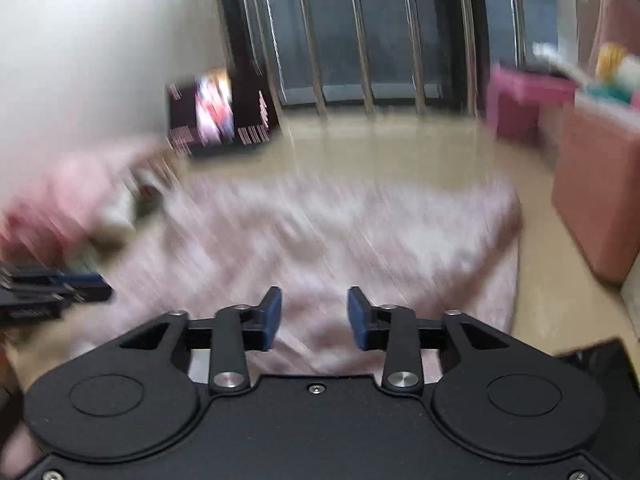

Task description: Fold clothes

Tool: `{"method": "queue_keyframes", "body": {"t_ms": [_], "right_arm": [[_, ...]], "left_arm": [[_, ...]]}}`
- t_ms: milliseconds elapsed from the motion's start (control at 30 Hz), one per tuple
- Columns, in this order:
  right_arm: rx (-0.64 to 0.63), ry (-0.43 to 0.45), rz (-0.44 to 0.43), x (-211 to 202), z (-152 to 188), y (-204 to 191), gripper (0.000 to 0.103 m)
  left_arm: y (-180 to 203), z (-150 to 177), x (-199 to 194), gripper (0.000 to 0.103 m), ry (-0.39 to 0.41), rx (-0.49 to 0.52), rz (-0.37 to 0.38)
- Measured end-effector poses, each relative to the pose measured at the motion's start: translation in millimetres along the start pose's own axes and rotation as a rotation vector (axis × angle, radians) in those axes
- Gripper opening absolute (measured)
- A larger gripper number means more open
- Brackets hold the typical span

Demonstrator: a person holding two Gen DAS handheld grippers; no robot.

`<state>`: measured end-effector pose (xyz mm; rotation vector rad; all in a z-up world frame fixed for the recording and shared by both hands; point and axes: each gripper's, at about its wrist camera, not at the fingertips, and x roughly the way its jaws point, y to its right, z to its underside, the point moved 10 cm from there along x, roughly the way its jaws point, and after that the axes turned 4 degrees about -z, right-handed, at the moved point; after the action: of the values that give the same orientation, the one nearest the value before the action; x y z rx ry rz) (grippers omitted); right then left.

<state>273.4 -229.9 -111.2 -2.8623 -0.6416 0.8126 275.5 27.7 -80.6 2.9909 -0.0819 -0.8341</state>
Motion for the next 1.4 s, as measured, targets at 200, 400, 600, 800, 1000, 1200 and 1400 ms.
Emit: {"method": "queue_keyframes", "body": {"t_ms": [200, 400, 600, 800, 1000, 1200, 1400], "right_arm": [[-0.199, -0.071, -0.151, 7.1, 10.8, -114.3, 0.092], [-0.285, -0.204, -0.164, 63.4, 40.0, -187.7, 0.081], [-0.264, -0.303, -0.036, 95.7, 56.9, -184.6, 0.051], [-0.165, -0.332, -0.003, 98.7, 58.7, -169.7, 0.014], [0.028, -0.313, -0.065, 89.8, 54.5, -144.9, 0.003], [0.143, -0.223, -0.115, 69.8, 44.6, -129.2, 0.003], [0.217, -0.126, -0.174, 45.6, 31.6, -114.4, 0.003]], "left_arm": [[-41.3, -8.6, -48.7, 0.090, 0.084, -0.050, -0.006], [-71.5, 3.6, -74.7, 0.090, 0.065, -0.113, -0.001], [-83.1, 11.5, -82.6, 0.090, 0.034, -0.074, 0.003], [-69.3, 10.0, -78.9, 0.088, 0.010, 0.012, 0.046], [-40.0, 0.7, -70.7, 0.084, -0.036, 0.013, 0.182], [-11.7, -3.0, -11.1, 0.070, -0.278, -0.170, 0.302], [1.2, 8.6, 48.4, 0.053, -0.428, -0.370, 0.267]]}}
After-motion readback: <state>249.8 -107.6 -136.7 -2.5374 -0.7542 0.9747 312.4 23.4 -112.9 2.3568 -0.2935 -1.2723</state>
